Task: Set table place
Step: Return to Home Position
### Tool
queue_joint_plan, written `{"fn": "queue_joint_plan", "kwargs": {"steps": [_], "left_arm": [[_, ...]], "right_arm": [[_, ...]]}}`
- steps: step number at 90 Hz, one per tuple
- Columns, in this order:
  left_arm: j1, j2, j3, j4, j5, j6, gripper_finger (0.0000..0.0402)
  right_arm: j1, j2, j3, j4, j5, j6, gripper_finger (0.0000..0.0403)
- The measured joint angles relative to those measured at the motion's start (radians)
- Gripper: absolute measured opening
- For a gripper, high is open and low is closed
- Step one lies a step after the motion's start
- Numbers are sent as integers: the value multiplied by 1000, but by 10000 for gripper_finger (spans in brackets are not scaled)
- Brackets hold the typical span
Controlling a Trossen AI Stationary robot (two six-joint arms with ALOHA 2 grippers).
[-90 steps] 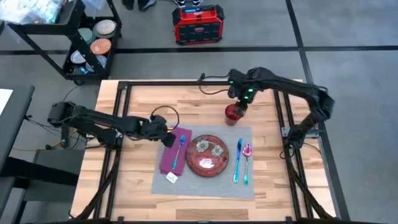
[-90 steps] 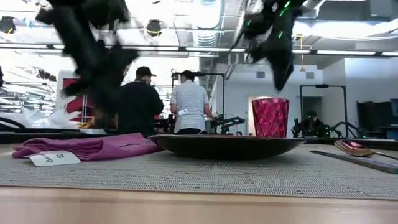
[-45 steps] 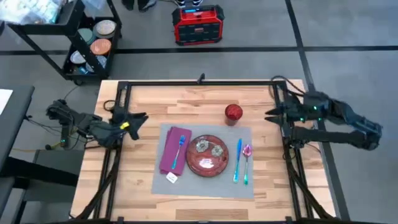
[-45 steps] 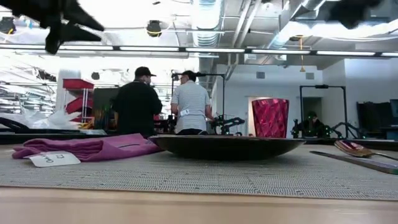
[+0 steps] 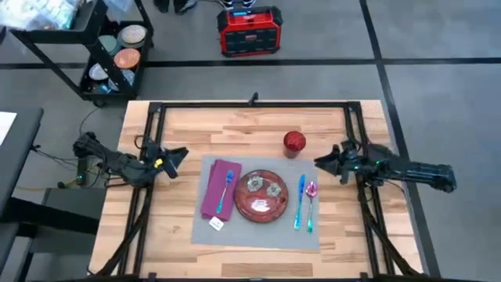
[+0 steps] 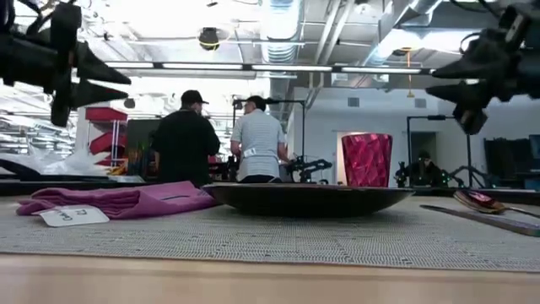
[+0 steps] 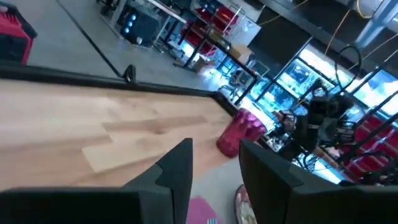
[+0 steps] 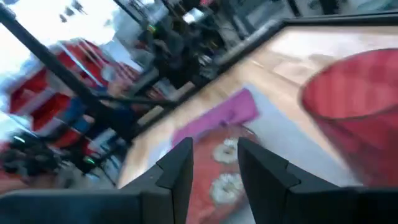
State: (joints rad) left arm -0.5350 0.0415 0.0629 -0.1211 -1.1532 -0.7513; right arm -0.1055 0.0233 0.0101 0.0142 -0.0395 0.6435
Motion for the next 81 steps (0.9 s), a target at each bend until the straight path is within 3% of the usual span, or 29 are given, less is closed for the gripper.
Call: {"fn": "queue_joint_plan", "kwargs": {"steps": [7,21,47,81], "left_arm": [[-43,38,-45,112,-61,92,113],[-136,111,-50,89,-222,78,113],[-236,141,-52,72,-260,6,113],[-246,142,-54,70,-267,30,113]], "right_arm": [[47,-9,-1,8,44,-31,113],[99,-21,0,22,159,-110,110],[103,-21,0,24,212,-129,107],[103,-21,0,24,225,-121,107]]}}
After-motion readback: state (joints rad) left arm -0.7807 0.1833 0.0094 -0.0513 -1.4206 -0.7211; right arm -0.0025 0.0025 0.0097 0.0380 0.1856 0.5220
